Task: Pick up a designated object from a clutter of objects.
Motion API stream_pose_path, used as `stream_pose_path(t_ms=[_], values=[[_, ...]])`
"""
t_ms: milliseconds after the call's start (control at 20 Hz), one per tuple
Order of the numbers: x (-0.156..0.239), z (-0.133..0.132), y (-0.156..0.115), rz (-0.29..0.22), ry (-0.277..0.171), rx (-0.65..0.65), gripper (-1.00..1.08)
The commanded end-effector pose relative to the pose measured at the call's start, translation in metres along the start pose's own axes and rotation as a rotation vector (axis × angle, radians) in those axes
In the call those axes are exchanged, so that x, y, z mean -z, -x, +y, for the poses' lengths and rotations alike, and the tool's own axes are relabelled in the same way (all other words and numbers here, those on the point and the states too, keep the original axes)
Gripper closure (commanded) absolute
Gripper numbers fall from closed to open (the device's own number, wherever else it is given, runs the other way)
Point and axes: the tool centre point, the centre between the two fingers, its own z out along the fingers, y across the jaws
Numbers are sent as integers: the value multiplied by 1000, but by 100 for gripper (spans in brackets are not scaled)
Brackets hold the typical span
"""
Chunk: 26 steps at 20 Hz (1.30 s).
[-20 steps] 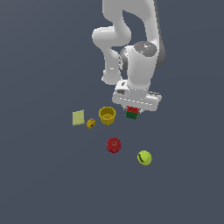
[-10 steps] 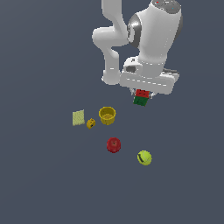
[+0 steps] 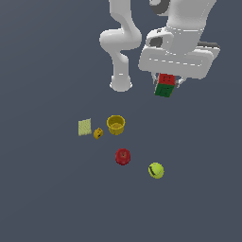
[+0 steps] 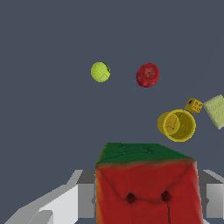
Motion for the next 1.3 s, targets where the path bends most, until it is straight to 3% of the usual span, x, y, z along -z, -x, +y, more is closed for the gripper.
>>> stream_pose_path(t_ms=[0,450,1250], values=[[18,-5,2,-1,0,0,108],[54,-16,5,-5,1,-1,108],[71,-19,-6,-7,2,-1,108]])
